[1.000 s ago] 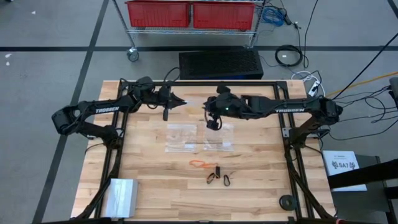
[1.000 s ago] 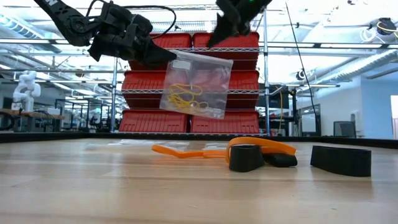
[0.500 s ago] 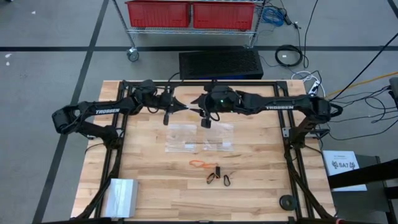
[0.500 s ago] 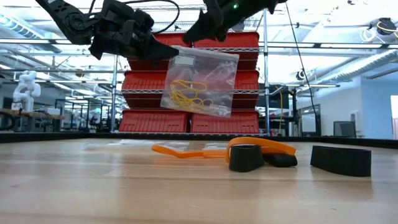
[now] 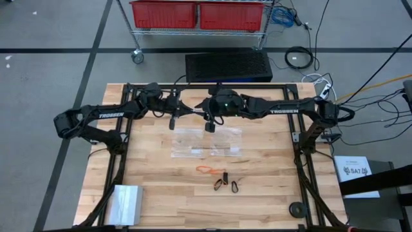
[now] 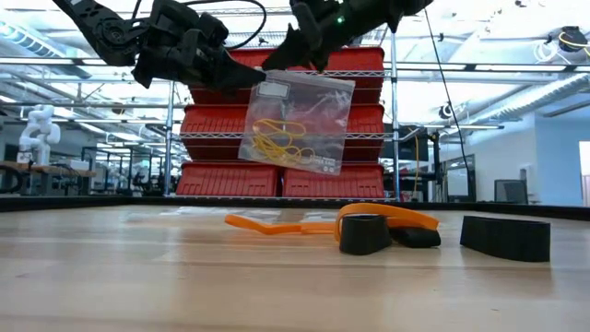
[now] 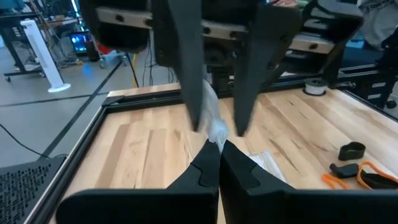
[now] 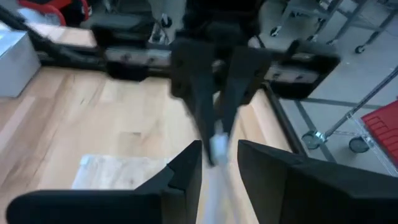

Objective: Sort rubber bands
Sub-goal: Close the zip bag

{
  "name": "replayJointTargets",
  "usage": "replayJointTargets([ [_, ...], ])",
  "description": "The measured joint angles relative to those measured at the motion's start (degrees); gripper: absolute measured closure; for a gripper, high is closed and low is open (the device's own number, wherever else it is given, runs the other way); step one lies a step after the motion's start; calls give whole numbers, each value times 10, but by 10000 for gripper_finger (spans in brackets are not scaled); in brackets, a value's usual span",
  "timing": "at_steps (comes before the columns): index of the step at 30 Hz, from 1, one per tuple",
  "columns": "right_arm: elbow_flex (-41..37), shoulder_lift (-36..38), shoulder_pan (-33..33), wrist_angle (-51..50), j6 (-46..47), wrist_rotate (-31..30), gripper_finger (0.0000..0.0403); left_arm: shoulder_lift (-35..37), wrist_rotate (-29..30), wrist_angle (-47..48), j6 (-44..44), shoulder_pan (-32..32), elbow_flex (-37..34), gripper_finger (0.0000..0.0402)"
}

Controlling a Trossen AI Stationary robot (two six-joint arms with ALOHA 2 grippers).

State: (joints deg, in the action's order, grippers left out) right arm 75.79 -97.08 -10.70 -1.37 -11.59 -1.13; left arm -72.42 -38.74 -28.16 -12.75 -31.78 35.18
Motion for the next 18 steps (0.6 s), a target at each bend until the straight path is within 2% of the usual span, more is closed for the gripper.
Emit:
replayJointTargets([
  [5, 0, -6, -6, 0, -1, 1, 321, 0, 3, 1, 0, 1, 0, 401],
  [11, 0, -14, -6, -1, -25, 0, 391, -1, 7, 6, 2, 1, 0, 401],
  [18, 2, -3, -5, -29, -28, -12, 397, -1, 9, -1, 1, -4, 0, 401],
])
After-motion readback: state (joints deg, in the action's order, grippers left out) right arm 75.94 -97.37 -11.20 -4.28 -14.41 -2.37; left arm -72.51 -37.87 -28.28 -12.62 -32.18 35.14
